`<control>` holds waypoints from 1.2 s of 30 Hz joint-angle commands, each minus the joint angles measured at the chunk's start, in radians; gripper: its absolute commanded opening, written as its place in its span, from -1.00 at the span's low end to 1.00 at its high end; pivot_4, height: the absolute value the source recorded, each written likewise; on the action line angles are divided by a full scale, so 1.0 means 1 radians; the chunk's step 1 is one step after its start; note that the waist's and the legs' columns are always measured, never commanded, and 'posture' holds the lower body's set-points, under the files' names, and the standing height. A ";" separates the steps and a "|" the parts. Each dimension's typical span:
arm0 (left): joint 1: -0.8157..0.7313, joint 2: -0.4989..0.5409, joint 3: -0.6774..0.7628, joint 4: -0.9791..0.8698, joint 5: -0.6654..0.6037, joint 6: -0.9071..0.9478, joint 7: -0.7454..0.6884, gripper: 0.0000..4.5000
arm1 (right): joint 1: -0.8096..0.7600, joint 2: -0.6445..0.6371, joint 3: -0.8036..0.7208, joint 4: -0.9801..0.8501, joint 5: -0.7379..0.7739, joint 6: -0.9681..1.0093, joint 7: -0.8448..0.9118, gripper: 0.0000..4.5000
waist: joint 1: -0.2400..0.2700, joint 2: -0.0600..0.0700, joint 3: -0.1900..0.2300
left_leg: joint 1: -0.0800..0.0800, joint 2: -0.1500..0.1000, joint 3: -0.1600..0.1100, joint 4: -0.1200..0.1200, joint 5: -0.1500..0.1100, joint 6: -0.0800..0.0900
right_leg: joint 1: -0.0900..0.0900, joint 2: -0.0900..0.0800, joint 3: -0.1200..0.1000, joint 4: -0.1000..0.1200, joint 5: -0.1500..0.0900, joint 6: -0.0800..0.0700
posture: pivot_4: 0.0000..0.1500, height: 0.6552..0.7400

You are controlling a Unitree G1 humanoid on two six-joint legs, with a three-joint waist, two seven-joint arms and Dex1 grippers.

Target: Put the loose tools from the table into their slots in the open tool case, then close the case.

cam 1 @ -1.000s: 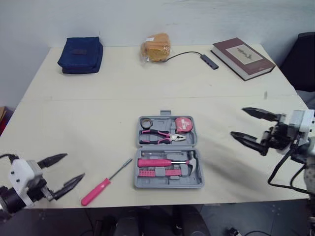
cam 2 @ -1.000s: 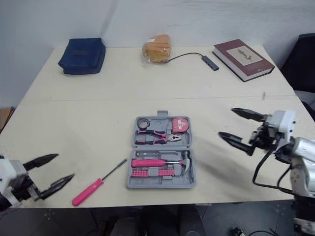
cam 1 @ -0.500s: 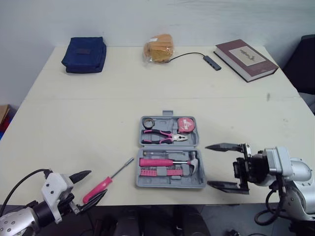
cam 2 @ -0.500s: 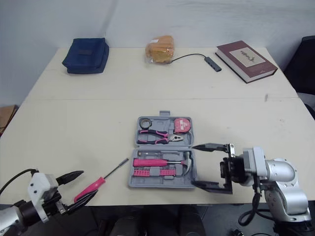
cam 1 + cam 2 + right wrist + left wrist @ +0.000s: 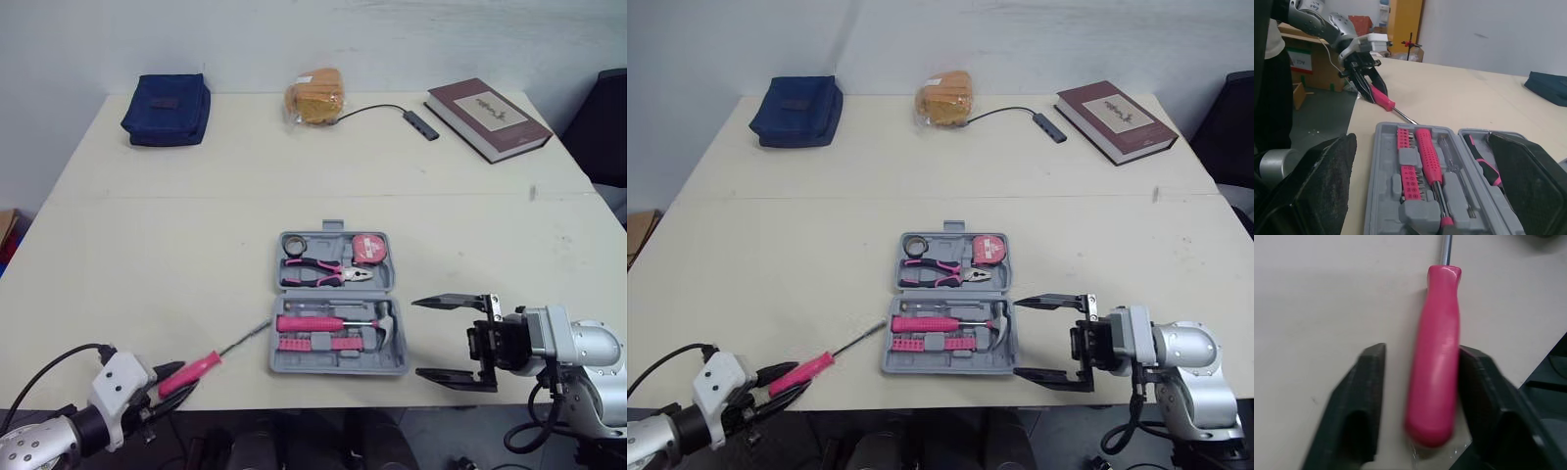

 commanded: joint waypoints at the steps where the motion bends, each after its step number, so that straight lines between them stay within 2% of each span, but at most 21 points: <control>1: -0.003 -0.005 -0.029 0.008 -0.017 -0.044 -0.043 -0.74 | 0.012 0.002 -0.028 0.011 0.006 -0.038 0.019 1.00 | 0.000 0.001 0.000 | 0.000 0.000 0.000 0.000 0.000 0.000 | 0.000 0.000 0.000 0.000 0.000 0.000 | 1.00 1.00; 3: -0.060 -0.022 0.016 -0.004 -0.087 -0.045 -0.030 -0.74 | 0.018 -0.002 -0.041 0.041 0.002 -0.063 0.028 1.00 | 0.003 0.000 0.000 | 0.000 0.000 0.000 0.000 0.000 0.000 | 0.000 0.000 0.000 0.000 0.000 0.000 | 1.00 1.00; 6: -0.106 -0.005 0.047 0.001 -0.110 -0.086 -0.064 -0.74 | 0.025 -0.007 -0.064 0.087 -0.002 -0.102 0.043 1.00 | 0.006 -0.001 0.000 | -0.001 0.000 -0.001 0.001 0.000 0.000 | 0.000 0.000 -0.001 0.001 0.000 0.000 | 1.00 1.00; 12: -0.209 0.042 0.018 -0.027 -0.165 -0.106 -0.140 -0.74 | 0.041 -0.015 -0.118 0.157 -0.008 -0.160 0.041 1.00 | 0.000 0.000 0.000 | 0.000 0.000 0.000 0.001 0.003 -0.005 | 0.000 0.003 -0.001 0.001 0.000 0.000 | 1.00 1.00; 18: -0.397 0.172 -0.182 -0.074 -0.119 -0.054 -0.230 -0.74 | 0.111 -0.064 -0.176 0.171 -0.025 -0.145 0.021 1.00 | 0.011 0.000 0.000 | 0.000 -0.001 0.000 0.002 0.004 -0.006 | 0.000 0.003 0.000 0.004 0.000 0.000 | 1.00 1.00; 23: -0.664 0.180 -0.415 -0.062 -0.069 0.068 -0.233 -0.74 | 0.212 -0.094 -0.239 0.058 0.006 -0.079 -0.030 1.00 | 0.028 0.001 -0.001 | 0.000 -0.001 0.001 0.002 0.005 -0.007 | 0.000 0.005 0.001 0.004 0.000 0.001 | 1.00 1.00; 29: -0.849 0.178 -0.595 -0.060 -0.012 0.226 -0.233 -0.74 | 0.274 -0.085 -0.270 0.005 0.009 -0.060 -0.049 1.00 | 0.027 0.001 -0.001 | 0.001 -0.001 0.001 0.002 0.005 -0.008 | 0.000 0.009 0.003 0.005 0.000 0.001 | 1.00 1.00; 36: -1.004 0.204 -0.728 -0.048 0.060 0.369 -0.255 -0.74 | 0.318 -0.067 -0.283 0.016 0.003 -0.094 -0.033 1.00 | 0.030 0.001 -0.001 | 0.000 0.000 0.000 0.006 0.005 -0.010 | 0.000 0.015 0.005 0.005 0.000 0.000 | 1.00 1.00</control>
